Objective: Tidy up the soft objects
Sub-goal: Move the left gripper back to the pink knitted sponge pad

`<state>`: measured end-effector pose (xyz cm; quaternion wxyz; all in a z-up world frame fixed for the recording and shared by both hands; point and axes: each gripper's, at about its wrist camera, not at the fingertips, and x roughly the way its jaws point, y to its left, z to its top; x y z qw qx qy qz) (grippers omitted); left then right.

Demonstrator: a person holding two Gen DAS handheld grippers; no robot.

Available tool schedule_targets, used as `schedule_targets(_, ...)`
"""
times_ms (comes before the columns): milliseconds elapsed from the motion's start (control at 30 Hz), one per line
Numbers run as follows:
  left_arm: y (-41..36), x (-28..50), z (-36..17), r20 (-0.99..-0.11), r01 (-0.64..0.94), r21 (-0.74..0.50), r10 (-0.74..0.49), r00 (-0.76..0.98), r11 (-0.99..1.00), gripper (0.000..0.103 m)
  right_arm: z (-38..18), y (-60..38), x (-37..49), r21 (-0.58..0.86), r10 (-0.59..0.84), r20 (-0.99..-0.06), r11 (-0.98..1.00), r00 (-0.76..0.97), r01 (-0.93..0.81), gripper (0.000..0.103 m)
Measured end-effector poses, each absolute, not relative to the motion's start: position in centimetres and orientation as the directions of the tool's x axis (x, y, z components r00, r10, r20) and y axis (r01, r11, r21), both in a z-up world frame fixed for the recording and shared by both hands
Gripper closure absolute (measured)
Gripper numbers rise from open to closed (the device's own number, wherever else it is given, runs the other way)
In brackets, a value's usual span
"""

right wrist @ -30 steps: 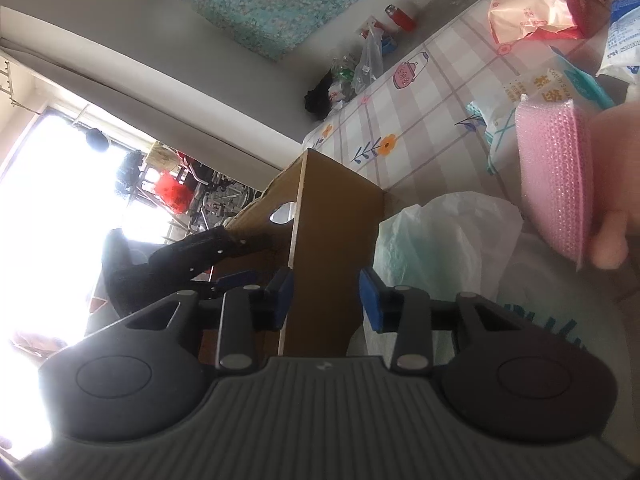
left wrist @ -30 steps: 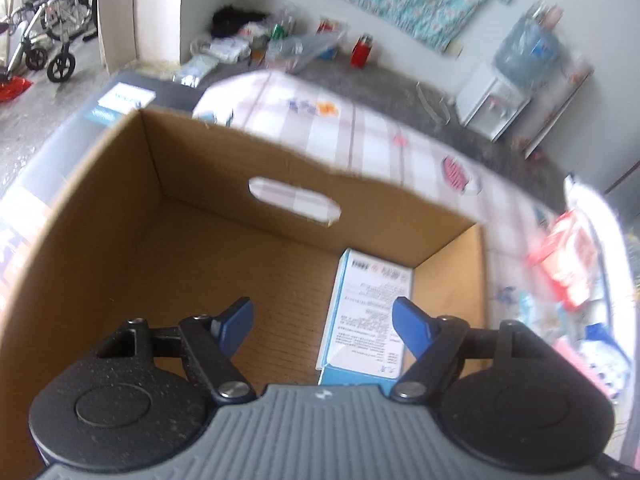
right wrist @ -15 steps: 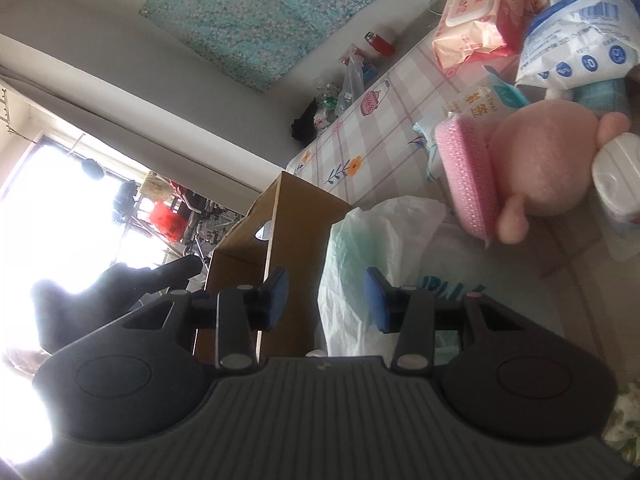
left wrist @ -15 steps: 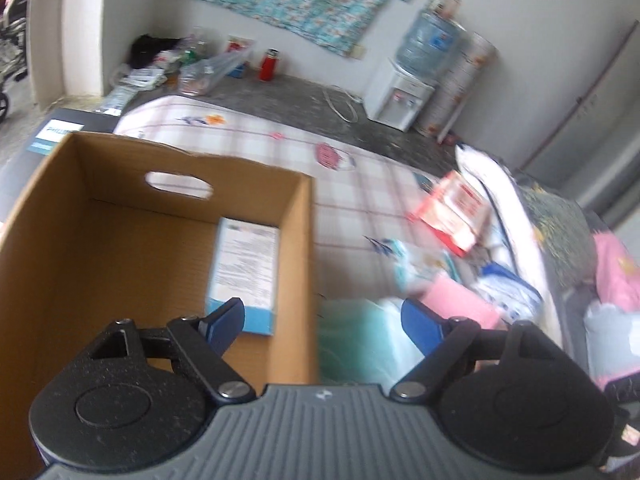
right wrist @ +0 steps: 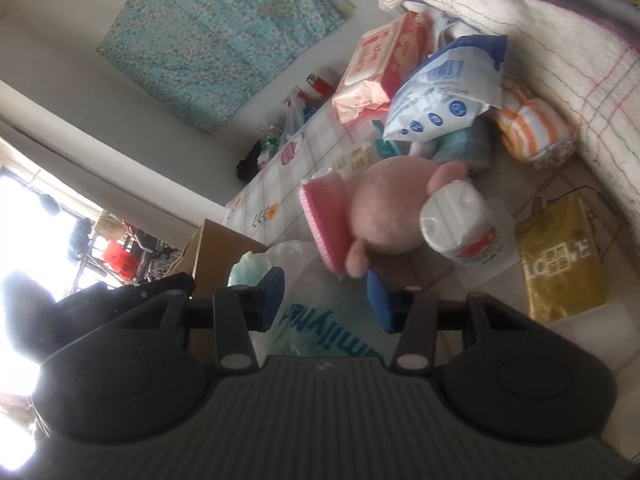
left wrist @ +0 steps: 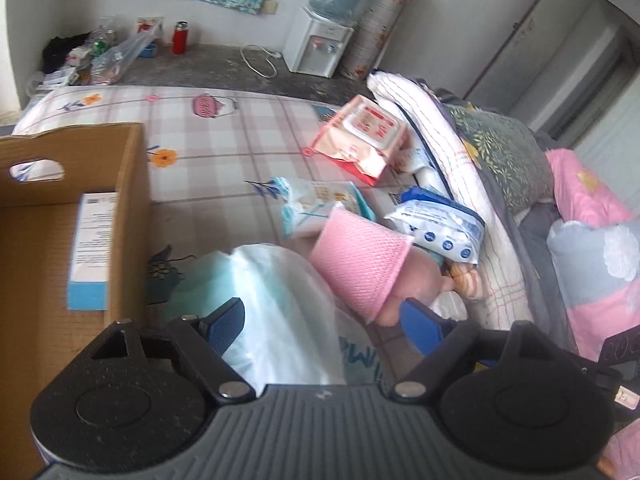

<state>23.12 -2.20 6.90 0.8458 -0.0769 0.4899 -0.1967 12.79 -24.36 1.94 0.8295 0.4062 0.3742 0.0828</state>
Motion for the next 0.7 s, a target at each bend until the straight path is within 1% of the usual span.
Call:
schedule_targets(133, -3.9, 24.7, 6.2, -0.804, 0.281, -0.328, -0.422, 0.418, 0.902, 0.02, 0.9, -24.7, 13.5, 0.726, 0.433, -0.569, 0.663, 0.699, 0.181, 0.057)
schedule_targets(300, -5.7, 27.8, 5.1, -0.826, 0.266, -0.343, -0.424, 0.371, 0.901, 0.031, 1.1, -23.0, 15.1, 0.687, 0.418, -0.572, 0.715, 0.706, 0.133, 0.057)
schedule_targets(400, -6.2, 29.5, 4.4, -0.835, 0.231, -0.364, -0.426, 0.349, 0.902, 0.036, 1.8, -21.6, 16.9, 0.62, 0.379, -0.58, 0.779, 0.721, 0.089, 0.057)
schedule_targets(500, -5.9, 30.8, 3.6, -0.835, 0.167, -0.409, -0.442, 0.328, 0.897, 0.041, 2.5, -20.1, 19.2, 0.505, 0.31, -0.596, 0.862, 0.741, 0.046, 0.057)
schedule_targets(600, -5.7, 31.1, 3.3, -0.83, 0.151, -0.419, -0.446, 0.335, 0.895, 0.042, 2.2, -18.9, 22.0, 0.414, 0.269, -0.628, 0.91, 0.73, 0.02, 0.057)
schedule_targets(667, -5.5, 31.0, 3.2, -0.828, 0.146, -0.424, -0.448, 0.337, 0.894, 0.043, 1.7, -18.8, 23.4, 0.401, 0.269, -0.637, 0.916, 0.722, 0.012, 0.058)
schedule_targets(700, -5.4, 31.0, 3.2, -0.826, 0.142, -0.43, -0.452, 0.337, 0.892, 0.043, 1.7, -18.7, 23.7, 0.394, 0.272, -0.637, 0.919, 0.722, 0.001, 0.063)
